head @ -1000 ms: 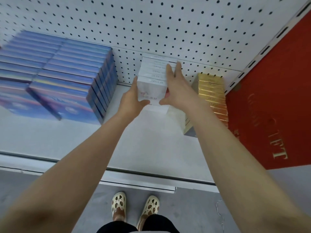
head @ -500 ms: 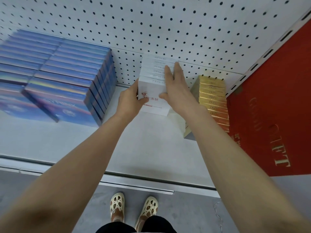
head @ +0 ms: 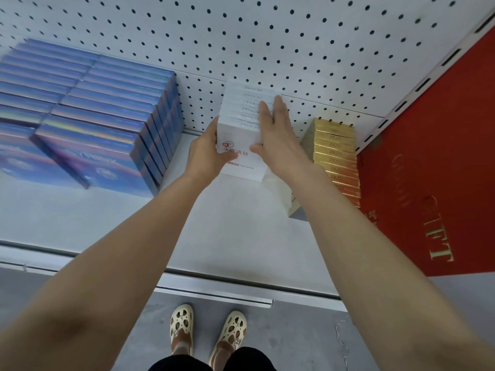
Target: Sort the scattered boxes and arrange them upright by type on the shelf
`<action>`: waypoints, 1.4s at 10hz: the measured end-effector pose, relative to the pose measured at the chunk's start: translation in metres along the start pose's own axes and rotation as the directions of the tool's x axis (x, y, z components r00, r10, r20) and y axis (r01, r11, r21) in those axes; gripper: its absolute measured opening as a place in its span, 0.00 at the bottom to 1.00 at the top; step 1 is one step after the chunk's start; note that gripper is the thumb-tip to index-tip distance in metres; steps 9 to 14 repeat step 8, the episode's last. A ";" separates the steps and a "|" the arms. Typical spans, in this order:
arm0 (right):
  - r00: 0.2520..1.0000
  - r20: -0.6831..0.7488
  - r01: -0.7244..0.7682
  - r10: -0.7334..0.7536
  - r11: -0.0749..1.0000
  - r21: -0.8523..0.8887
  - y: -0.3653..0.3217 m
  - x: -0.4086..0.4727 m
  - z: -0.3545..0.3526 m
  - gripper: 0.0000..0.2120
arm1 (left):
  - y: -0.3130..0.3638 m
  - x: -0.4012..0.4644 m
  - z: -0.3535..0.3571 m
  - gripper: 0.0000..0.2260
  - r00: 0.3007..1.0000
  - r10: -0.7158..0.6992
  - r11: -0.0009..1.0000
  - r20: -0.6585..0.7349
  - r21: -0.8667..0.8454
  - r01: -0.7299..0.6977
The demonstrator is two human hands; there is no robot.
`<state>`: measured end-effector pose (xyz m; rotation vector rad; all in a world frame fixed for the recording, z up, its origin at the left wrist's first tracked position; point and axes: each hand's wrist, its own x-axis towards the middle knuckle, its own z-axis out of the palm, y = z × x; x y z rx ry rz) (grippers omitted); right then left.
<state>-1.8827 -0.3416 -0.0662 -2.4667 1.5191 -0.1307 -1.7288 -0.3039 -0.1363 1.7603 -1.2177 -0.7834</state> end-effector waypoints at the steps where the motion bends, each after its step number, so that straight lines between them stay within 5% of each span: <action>1: 1.000 -0.026 0.004 -0.005 1.000 -0.031 0.000 0.000 0.001 0.40 | 0.003 -0.001 0.001 0.33 1.000 0.003 0.999 -0.028 0.033 -0.002; 7: 0.994 -0.087 -0.083 0.061 0.956 -0.281 -0.035 -0.033 -0.007 0.45 | 0.013 -0.036 -0.038 0.34 0.975 0.195 0.928 0.107 0.303 -0.219; 14: 0.991 -0.124 -0.091 0.058 0.958 -0.272 -0.042 -0.041 -0.004 0.44 | 0.022 -0.050 -0.048 0.34 0.970 0.217 0.924 0.106 0.298 -0.239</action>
